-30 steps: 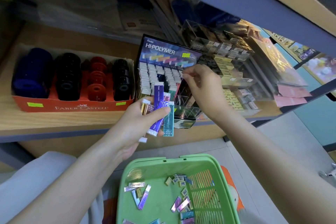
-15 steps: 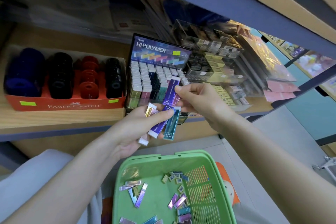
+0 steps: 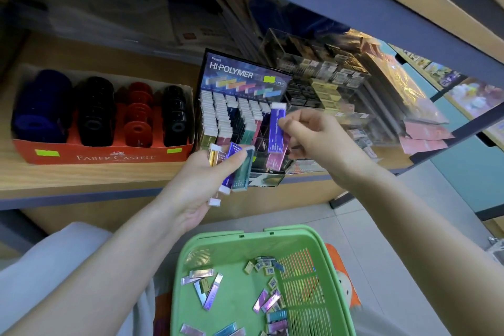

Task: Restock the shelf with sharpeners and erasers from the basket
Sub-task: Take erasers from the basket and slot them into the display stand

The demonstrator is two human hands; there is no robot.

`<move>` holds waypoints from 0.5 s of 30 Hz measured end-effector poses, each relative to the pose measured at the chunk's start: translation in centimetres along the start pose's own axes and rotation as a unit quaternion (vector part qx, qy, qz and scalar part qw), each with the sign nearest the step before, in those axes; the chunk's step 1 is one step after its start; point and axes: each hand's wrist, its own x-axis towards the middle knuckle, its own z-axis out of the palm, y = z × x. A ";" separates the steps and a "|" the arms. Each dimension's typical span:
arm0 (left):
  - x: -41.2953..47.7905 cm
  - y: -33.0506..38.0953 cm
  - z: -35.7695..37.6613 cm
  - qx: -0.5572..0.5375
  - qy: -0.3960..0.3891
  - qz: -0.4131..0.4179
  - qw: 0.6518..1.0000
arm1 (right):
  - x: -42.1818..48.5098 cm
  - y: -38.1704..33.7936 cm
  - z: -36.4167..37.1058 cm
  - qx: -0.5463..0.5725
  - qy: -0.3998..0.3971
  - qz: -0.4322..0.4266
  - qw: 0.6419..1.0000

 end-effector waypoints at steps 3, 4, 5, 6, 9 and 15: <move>-0.2 0.3 0.1 -0.022 -0.012 0.028 0.999 | -0.8 0.4 0.5 -0.053 -0.087 0.015 0.995; -0.3 0.3 0.2 -0.023 -0.021 0.031 0.999 | -1.0 0.6 0.7 -0.058 -0.106 0.015 0.993; -0.4 0.4 0.2 -0.023 -0.029 0.033 0.999 | -1.1 0.7 0.9 -0.057 -0.119 0.014 0.991; -0.4 0.4 0.3 -0.023 -0.034 0.033 0.999 | -1.1 0.9 1.0 -0.055 -0.131 0.012 0.990; -0.3 0.4 0.3 -0.019 -0.027 0.033 0.999 | -1.2 1.0 1.1 -0.054 -0.169 -0.006 0.984; -0.2 0.2 0.2 -0.016 0.007 0.042 0.999 | -0.4 1.0 0.3 -0.032 -0.102 -0.050 0.993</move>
